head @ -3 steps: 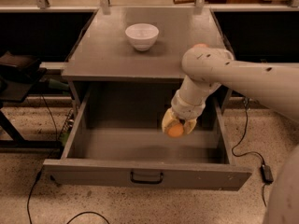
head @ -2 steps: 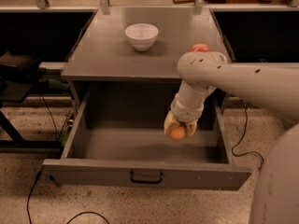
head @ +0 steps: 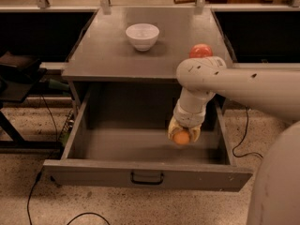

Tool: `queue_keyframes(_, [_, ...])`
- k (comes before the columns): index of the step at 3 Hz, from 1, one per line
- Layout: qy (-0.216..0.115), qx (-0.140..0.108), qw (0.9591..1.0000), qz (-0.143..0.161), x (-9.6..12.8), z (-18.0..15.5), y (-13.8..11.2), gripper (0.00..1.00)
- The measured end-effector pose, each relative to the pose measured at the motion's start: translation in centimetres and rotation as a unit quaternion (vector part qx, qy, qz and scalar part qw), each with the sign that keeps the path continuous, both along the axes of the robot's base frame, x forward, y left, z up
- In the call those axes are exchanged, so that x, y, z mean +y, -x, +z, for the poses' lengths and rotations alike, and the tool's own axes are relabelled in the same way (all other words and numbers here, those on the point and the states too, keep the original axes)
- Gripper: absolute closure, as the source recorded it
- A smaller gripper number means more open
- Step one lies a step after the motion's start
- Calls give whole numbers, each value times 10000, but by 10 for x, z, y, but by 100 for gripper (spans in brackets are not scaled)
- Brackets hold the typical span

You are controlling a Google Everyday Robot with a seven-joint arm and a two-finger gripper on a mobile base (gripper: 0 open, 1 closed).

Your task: Place orange into top drawer

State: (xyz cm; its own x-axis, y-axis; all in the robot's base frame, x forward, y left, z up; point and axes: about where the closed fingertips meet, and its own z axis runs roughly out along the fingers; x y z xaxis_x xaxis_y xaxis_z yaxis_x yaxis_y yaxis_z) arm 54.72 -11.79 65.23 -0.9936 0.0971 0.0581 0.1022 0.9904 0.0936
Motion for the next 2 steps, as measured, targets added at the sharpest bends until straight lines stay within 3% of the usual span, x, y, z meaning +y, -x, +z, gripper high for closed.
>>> queue_keyframes(1, [77, -49, 9999, -103, -4, 1, -1, 16])
queue_keyframes(2, [187, -178, 9995, -175, -11, 8, -4, 0])
